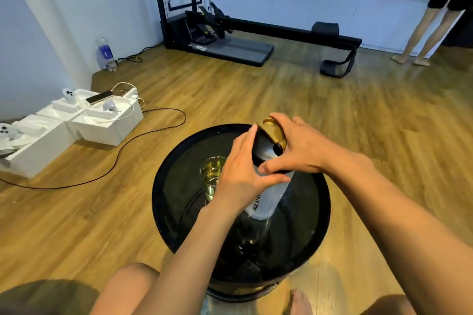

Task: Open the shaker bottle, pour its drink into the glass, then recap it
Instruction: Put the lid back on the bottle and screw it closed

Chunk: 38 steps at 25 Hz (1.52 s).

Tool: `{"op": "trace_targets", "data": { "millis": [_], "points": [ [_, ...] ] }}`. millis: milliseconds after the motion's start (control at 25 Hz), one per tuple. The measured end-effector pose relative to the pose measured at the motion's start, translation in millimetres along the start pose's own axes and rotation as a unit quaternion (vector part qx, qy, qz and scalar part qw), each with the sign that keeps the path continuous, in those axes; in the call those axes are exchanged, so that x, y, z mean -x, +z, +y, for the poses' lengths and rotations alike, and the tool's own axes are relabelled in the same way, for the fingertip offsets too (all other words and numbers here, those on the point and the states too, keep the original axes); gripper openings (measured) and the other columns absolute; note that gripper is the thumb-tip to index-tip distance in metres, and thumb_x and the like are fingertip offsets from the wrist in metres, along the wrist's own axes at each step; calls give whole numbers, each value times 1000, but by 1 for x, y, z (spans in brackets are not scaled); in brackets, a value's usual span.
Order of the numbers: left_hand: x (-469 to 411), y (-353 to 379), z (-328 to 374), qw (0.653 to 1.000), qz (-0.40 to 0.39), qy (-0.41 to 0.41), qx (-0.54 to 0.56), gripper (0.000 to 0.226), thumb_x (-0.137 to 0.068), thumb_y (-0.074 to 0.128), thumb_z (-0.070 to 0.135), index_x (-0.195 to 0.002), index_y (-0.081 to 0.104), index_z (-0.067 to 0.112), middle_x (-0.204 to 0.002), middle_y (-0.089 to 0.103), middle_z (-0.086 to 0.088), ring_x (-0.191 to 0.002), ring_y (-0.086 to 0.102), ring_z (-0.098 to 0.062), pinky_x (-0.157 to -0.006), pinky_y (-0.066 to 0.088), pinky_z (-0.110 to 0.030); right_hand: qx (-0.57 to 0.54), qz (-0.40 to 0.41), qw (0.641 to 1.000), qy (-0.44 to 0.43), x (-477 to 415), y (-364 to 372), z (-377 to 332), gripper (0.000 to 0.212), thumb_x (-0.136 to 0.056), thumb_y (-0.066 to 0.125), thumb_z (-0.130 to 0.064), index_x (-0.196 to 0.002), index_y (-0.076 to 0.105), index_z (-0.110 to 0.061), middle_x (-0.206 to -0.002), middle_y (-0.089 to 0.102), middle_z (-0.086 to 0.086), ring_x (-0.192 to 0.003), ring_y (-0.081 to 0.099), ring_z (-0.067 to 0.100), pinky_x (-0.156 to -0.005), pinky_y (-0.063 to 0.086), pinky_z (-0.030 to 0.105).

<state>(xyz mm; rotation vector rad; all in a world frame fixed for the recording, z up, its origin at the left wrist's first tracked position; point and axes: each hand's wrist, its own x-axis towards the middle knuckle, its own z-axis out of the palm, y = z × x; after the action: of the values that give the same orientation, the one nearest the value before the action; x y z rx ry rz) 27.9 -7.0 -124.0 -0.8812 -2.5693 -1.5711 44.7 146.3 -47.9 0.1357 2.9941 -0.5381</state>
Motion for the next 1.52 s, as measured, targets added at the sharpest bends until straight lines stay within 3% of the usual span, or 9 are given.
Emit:
{"op": "trace_targets", "data": {
  "millis": [80, 280, 520, 640, 840, 1040, 1160, 1400, 1520],
  "points": [
    [-1, 7, -4, 999, 0, -28, 38, 129, -55, 89, 52, -156, 12, 30, -155, 29, 8, -126, 20, 16, -91, 19, 6, 10, -7, 1000, 2, 1, -2, -1, 113, -45, 74, -67, -140, 27, -30, -112, 42, 3, -109, 49, 26, -92, 47, 40],
    [0, 28, -16, 993, 29, -83, 73, 121, -51, 81, 60, -149, 11, 43, -154, 39, 4, -136, 39, -15, -95, 36, -25, 72, -37, 996, 41, -9, -8, -12, 115, -34, 64, -86, -123, 39, -19, -119, 49, 7, -105, 52, 29, -91, 47, 43],
    [-4, 34, -28, 993, 10, -85, 80, 96, -55, 86, 52, -132, 38, 20, -112, 61, 10, -108, 58, -14, -77, 44, -10, 97, 3, 995, -12, -16, -2, -12, 115, -49, 70, -74, -143, 25, -25, -124, 53, 11, -105, 54, 32, -81, 42, 36],
    [-7, 34, -32, 993, 11, -79, 89, 88, -55, 88, 50, -124, 45, 17, -114, 62, 3, -106, 59, -17, -81, 49, -27, 67, -32, 995, -63, -16, -15, -5, 113, -50, 74, -67, -144, 25, -28, -130, 54, 7, -102, 50, 22, -85, 42, 32],
    [-7, 31, -33, 993, 5, -72, 93, 83, -56, 89, 49, -121, 46, 20, -114, 61, 4, -105, 58, -14, -81, 47, -28, 83, -48, 992, -79, -16, -11, -3, 114, -49, 67, -69, -146, 18, -36, -135, 50, 2, -115, 52, 26, -88, 42, 36],
    [-5, 33, -31, 994, 12, -70, 78, 69, -57, 90, 44, -104, 41, 30, -96, 55, 18, -89, 53, 9, -67, 39, -9, 74, -51, 992, -85, -15, -21, -3, 118, -49, 70, -70, -148, 20, -30, -140, 51, 3, -118, 52, 25, -91, 43, 33],
    [-4, 37, -31, 995, 17, -65, 68, 72, -58, 90, 43, -104, 39, 24, -93, 50, 16, -85, 51, 1, -67, 37, -7, 86, -45, 994, -46, -17, -19, -6, 122, -46, 62, -78, -149, 18, -28, -139, 51, 8, -116, 53, 30, -94, 46, 39],
    [0, 43, -23, 993, 49, -63, 86, 86, -56, 91, 43, -123, 49, 8, -112, 59, -1, -110, 58, -22, -91, 50, -41, 155, -3, 987, 42, -18, 2, -14, 107, -53, 59, -83, -136, 28, -24, -108, 49, 13, -90, 45, 34, -74, 40, 41],
    [1, 43, -21, 990, 66, -54, 110, 79, -54, 90, 42, -116, 51, 13, -102, 58, 7, -103, 60, -23, -85, 52, -47, 147, -26, 988, 33, -18, -2, -15, 108, -50, 62, -82, -135, 30, -23, -105, 47, 10, -91, 48, 34, -75, 43, 41]
  ]
}}
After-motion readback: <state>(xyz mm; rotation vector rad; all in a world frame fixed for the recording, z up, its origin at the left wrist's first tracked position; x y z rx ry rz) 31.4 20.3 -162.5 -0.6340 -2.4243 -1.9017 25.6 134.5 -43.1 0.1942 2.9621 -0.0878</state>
